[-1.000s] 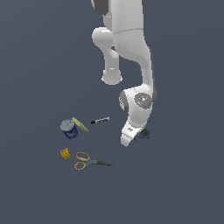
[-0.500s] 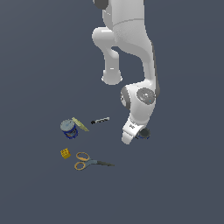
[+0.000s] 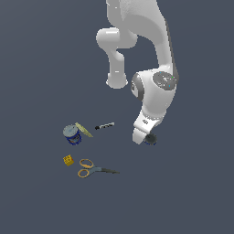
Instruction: Pick up a designated object from a clutter of objects.
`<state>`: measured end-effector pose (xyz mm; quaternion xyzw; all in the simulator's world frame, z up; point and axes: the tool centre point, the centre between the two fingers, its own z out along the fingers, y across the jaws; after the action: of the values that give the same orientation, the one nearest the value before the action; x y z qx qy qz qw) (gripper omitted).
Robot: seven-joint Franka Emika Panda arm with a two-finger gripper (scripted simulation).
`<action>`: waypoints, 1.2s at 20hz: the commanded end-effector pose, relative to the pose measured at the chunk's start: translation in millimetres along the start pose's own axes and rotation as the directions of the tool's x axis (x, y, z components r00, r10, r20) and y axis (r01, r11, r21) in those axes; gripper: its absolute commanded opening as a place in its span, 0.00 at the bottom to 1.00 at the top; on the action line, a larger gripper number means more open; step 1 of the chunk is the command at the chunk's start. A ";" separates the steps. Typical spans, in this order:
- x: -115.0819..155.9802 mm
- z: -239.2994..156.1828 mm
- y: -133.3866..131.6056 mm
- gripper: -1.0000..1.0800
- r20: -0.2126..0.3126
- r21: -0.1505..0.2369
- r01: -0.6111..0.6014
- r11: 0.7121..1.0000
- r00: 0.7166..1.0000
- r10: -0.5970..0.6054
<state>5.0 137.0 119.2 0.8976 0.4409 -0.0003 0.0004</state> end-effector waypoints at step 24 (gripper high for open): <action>44.0 -230.6 -9.6 0.00 -0.001 0.001 0.000 1.000 1.000 0.000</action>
<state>23.4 176.7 342.5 0.8974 0.4412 0.0005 -0.0002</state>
